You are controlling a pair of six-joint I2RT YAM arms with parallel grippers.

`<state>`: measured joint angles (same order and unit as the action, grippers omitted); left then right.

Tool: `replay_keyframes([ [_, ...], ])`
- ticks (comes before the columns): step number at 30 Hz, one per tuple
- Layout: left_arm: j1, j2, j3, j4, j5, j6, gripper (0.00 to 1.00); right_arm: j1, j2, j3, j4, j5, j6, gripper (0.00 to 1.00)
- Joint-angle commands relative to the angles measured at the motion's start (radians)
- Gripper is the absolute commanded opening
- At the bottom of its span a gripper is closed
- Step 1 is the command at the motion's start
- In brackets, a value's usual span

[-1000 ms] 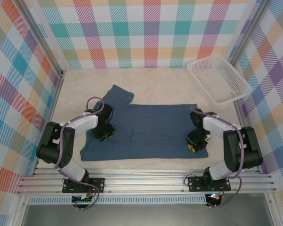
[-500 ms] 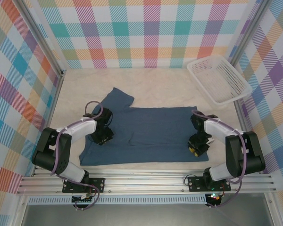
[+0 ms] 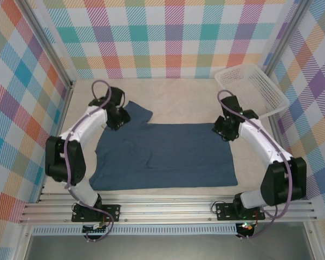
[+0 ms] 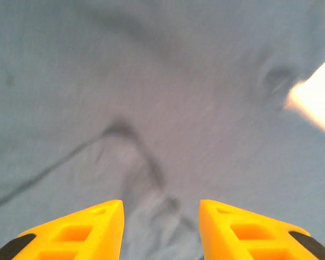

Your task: Fold and stack the t-shirts

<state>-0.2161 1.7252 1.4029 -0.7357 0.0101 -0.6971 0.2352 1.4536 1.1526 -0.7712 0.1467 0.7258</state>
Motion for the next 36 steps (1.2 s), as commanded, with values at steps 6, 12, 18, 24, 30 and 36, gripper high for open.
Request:
replay_keyframes([
  [6,0.102,0.304,0.273,0.103,0.125,0.057,0.39,-0.015,0.29,0.125,0.216,0.208,-0.081,0.42],
  [12,0.113,0.427,0.408,0.124,0.138,0.072,0.39,-0.055,0.483,0.236,0.233,0.22,-0.054,0.43],
  [18,0.115,0.46,0.464,0.105,0.142,0.084,0.39,-0.08,0.601,0.351,0.147,0.244,-0.046,0.43],
  [24,0.128,0.48,0.519,0.069,0.131,0.102,0.39,-0.096,0.642,0.381,0.064,0.243,0.002,0.43],
  [30,0.129,0.522,0.581,0.051,0.128,0.092,0.39,-0.097,0.682,0.408,0.038,0.235,0.011,0.39],
  [36,0.129,0.547,0.618,0.058,0.126,0.07,0.4,-0.102,0.74,0.487,-0.038,0.221,0.013,0.31],
])
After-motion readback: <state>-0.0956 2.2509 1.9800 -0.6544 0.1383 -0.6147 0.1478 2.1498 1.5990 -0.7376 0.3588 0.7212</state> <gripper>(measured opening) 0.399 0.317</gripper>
